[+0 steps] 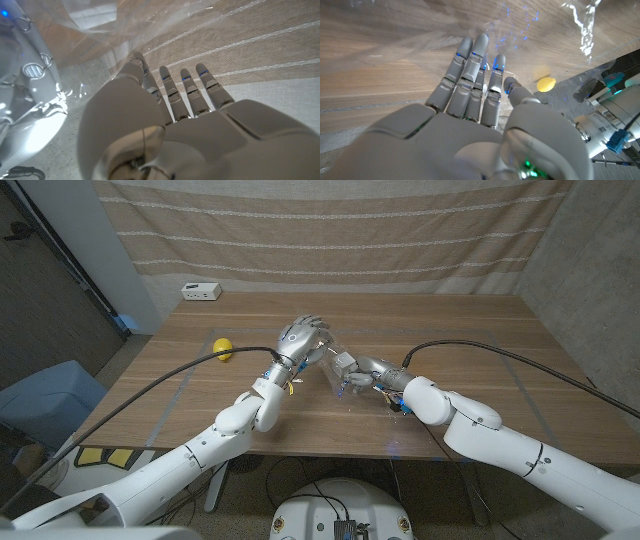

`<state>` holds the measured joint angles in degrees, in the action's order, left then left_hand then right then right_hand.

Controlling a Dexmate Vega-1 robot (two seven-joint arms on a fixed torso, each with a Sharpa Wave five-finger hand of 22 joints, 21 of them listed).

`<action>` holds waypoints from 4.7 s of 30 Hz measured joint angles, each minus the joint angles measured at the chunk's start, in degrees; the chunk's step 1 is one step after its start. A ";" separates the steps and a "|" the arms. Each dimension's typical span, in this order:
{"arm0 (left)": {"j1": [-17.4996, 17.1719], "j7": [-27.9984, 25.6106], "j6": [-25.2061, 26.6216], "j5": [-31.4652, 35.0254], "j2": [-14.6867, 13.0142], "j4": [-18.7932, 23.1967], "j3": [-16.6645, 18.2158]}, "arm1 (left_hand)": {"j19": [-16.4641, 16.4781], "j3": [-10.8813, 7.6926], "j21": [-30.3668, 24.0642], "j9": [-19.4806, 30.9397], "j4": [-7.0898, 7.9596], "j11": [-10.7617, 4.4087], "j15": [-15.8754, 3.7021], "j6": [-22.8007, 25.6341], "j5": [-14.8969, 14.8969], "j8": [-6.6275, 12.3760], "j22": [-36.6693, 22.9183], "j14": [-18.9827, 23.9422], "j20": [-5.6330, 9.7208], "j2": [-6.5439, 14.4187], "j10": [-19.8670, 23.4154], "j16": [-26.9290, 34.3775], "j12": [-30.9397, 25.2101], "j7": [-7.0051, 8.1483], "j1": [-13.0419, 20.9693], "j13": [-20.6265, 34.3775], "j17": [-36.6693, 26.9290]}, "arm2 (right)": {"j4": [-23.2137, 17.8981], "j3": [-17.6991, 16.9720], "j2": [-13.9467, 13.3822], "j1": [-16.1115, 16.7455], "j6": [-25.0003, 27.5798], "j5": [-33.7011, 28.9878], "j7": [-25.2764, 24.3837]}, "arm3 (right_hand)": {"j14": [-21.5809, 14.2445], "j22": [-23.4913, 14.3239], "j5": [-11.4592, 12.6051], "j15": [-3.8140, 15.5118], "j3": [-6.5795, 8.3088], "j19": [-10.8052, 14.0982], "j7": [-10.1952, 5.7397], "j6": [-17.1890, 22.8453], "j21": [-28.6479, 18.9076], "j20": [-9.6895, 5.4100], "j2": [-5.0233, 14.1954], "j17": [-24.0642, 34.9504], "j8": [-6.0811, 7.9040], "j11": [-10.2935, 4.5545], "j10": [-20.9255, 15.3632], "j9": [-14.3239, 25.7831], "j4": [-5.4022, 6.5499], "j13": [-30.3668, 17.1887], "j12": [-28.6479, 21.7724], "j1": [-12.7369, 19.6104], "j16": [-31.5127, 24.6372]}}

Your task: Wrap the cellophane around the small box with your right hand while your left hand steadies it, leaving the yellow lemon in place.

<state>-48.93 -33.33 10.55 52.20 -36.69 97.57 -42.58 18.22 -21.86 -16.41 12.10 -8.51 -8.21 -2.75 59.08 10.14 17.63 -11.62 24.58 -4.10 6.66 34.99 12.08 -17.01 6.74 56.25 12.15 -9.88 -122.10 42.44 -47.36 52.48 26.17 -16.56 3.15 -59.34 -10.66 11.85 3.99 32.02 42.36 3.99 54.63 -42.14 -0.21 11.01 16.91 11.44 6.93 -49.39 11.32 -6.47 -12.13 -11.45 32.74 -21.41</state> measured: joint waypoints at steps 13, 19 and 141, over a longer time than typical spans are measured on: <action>5.55 4.06 -4.02 -1.62 2.45 -5.74 -5.88 | 0.00 0.44 0.00 -0.31 -0.44 0.00 0.00 1.11 -0.01 -0.04 0.01 0.00 0.00 -0.01 0.00 -0.26 0.00 1.13 0.00 0.00 -0.14 | 1.16 -7.03 0.04 5.26 -6.13 8.21 -4.79 | 4.13 -0.16 0.00 -2.02 1.70 -3.40 0.00 -2.86 0.44 1.34 0.38 1.29 -0.44 0.62 3.27 0.00 1.72 0.01 0.45 0.38 0.29; 7.05 5.84 -4.83 -1.74 2.75 -6.73 -7.50 | 0.00 0.44 0.00 -0.30 -0.44 0.33 0.00 1.10 -0.01 -0.03 0.01 0.00 0.00 -0.18 0.33 -0.26 0.00 1.13 0.17 -0.01 -0.14 | 2.32 -12.46 0.54 9.56 -12.72 14.87 -9.84 | 2.34 -0.15 0.00 -0.76 1.05 -0.75 0.44 -2.36 -1.11 0.95 -0.31 2.05 -0.17 0.44 2.16 0.00 2.36 -0.28 -0.11 -0.31 -1.13; 16.27 15.00 -2.13 -5.48 8.52 -14.50 -15.35 | -2.17 2.52 0.00 -1.70 0.67 2.19 0.27 -35.13 0.06 -7.25 -0.23 -2.19 -1.73 0.01 -8.76 -1.48 5.33 5.21 -1.50 0.24 -0.24 | -0.87 -22.63 -9.56 14.25 10.26 41.36 -12.58 | 4.04 -1.12 -1.44 3.69 -6.20 -1.69 0.62 2.65 -0.70 2.14 -1.34 11.81 15.49 -3.65 2.81 2.22 -1.93 -4.52 -10.02 23.25 -14.09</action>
<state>-32.67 -18.34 8.42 46.73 -28.18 83.06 -57.92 16.05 -19.34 -16.41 10.40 -7.85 -6.02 -2.48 23.95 10.20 10.38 -11.84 22.39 -5.84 6.66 26.23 10.60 -11.69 11.96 54.75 12.38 -10.12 -122.97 19.80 -56.92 66.73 36.43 24.80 -9.43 -55.31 -11.78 10.41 7.68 25.82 40.68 4.61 57.28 -42.84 1.94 9.67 28.72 26.92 3.28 -46.58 13.54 -8.40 -16.64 -21.46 55.99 -35.50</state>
